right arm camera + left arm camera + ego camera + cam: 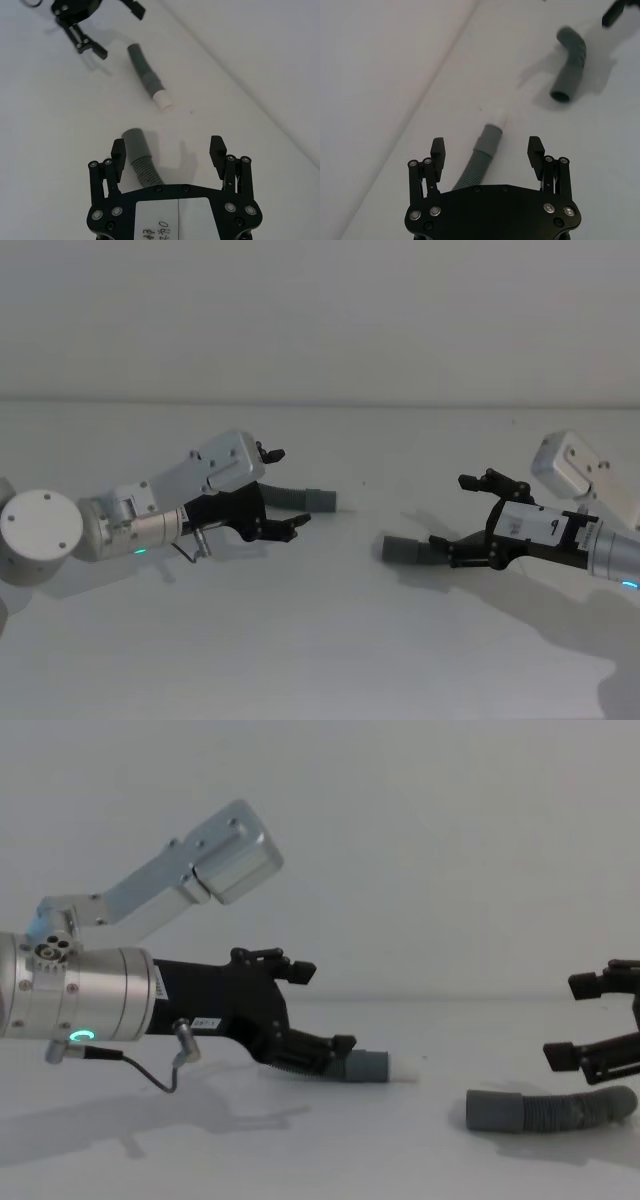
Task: Use both hands to pick up one end of the pipe from the table, align the ends, and insert them.
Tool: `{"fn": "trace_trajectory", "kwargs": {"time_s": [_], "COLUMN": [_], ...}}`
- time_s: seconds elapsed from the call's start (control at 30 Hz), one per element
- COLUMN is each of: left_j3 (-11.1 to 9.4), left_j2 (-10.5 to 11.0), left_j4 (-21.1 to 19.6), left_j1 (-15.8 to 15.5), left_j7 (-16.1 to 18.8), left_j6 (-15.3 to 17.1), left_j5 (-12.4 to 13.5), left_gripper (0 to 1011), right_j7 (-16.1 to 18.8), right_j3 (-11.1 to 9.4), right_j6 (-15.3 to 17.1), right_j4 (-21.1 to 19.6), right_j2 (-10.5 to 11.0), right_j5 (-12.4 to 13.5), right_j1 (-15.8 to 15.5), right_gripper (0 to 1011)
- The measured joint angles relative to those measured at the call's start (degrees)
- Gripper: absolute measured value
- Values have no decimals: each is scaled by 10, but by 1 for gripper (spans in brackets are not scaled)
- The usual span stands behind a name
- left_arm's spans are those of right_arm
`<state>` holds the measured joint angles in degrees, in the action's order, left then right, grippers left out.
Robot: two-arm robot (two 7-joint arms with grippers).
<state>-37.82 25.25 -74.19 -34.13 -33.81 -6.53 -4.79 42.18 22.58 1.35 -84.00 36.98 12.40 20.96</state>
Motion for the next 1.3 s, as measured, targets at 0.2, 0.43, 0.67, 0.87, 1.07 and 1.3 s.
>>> {"fn": "trace_trajectory", "kwargs": {"time_s": [0.2, 0.43, 0.67, 0.87, 1.07, 1.3], "left_j3": [-23, -44, -54, -55, -50, -36], "left_j2": [-4, -19, -44, -68, -85, -96], "left_j4": [58, 137, 220, 290, 336, 359], "left_j1": [-43, -84, -118, -145, -162, -169], "left_j7": [-44, -69, -78, -85, -100, -126], "left_j6": [-21, -53, -90, -119, -131, -117], "left_j5": [29, 59, 73, 78, 75, 54], "left_gripper": [1001, 1001, 1001, 1001, 1001, 1001], "right_j7": [55, 93, 124, 143, 154, 161], "right_j3": [21, 36, 50, 59, 65, 69], "right_j6": [15, 29, 40, 48, 53, 55], "right_j4": [23, 43, 66, 83, 97, 109], "right_j2": [11, 14, 10, 5, -2, -9], "right_j5": [1, 6, 12, 19, 27, 36], "right_j1": [38, 68, 96, 113, 125, 132], "right_gripper": [1000, 1000, 1000, 1000, 1001, 1000]}}
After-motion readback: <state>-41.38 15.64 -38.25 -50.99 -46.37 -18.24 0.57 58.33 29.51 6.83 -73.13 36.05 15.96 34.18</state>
